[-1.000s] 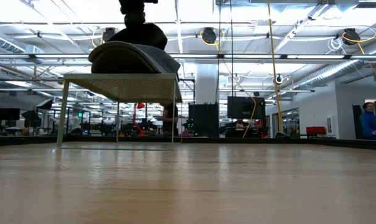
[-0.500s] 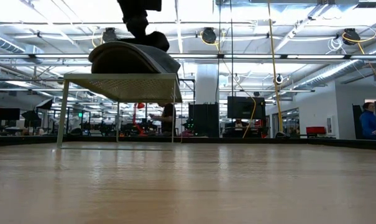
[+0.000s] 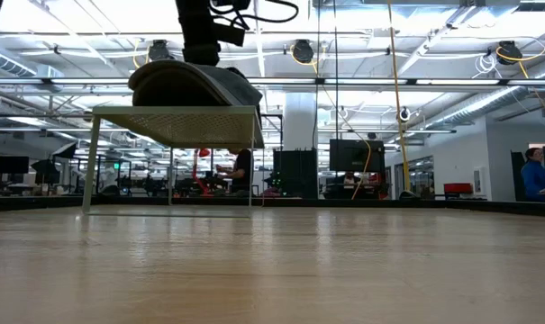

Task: Pick & Place hat
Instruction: Stack the black cap on the black cap on the shelf

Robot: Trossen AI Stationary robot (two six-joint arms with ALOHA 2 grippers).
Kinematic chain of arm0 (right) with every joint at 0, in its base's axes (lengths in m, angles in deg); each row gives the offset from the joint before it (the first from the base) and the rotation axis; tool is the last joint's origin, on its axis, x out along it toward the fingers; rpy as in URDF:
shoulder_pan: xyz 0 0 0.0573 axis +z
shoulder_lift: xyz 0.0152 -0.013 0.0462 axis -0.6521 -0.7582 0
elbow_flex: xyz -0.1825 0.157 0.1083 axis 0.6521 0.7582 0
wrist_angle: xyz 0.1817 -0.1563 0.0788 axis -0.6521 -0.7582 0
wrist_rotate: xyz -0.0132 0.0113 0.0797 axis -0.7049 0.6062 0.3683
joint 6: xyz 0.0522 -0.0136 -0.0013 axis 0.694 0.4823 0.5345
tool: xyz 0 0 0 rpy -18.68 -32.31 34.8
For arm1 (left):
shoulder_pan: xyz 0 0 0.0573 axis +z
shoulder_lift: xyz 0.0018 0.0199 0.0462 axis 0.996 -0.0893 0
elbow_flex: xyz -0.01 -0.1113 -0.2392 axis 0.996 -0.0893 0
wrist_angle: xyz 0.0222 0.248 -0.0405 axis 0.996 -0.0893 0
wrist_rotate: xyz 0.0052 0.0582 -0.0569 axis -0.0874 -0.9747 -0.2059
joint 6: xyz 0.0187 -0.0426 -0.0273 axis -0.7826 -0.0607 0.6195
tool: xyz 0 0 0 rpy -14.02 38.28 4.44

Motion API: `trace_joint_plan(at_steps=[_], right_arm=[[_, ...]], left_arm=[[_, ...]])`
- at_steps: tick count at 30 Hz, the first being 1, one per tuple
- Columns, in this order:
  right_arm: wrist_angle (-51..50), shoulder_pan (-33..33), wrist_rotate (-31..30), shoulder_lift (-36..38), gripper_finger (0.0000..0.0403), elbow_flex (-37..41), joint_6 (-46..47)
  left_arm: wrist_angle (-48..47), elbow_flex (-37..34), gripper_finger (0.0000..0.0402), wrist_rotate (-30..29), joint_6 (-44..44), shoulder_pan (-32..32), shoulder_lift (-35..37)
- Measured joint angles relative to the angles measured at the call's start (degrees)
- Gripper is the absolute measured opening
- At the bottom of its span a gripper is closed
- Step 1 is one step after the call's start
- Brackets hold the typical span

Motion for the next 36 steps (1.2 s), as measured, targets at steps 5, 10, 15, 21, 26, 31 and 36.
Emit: trace_joint_plan(at_steps=[5, 10, 15, 21, 26, 31, 36], right_arm=[[0.0, 0.0, 0.0, 0.0, 0.0141, 0.0, 0.0], [0.0, 0.0, 0.0, 0.0, 0.0141, 0.0, 0.0], [0.0, 0.0, 0.0, 0.0, 0.0141, 0.0, 0.0], [0.0, 0.0, 0.0, 0.0, 0.0141, 0.0, 0.0], [0.0, 0.0, 0.0, 0.0, 0.0141, 0.0, 0.0], [0.0, 0.0, 0.0, 0.0, 0.0141, 0.0, 0.0], [0.0, 0.0, 0.0, 0.0, 0.0141, 0.0, 0.0]], left_arm=[[-0.4, 0.0, 0.002, 2.4, 0.5, -0.2, -1.3], [-1.3, 0.0, 0.002, 3.9, 0.8, -0.2, -1.6], [-1.7, 0.0, 0.0039, 3.9, 1.3, 0.0, -1.6], [-5.8, 0.0, 0.0132, 7.6, 2.9, 0.0, -1.6], [-7.3, 0.0, 0.02, 8.0, 6.4, -0.1, -0.8], [-7.8, 0.0, 0.0241, 12.2, 7.7, -0.5, 0.6], [-7.1, 0.0, 0.0254, 13.6, 8.5, -1.2, 2.9]])
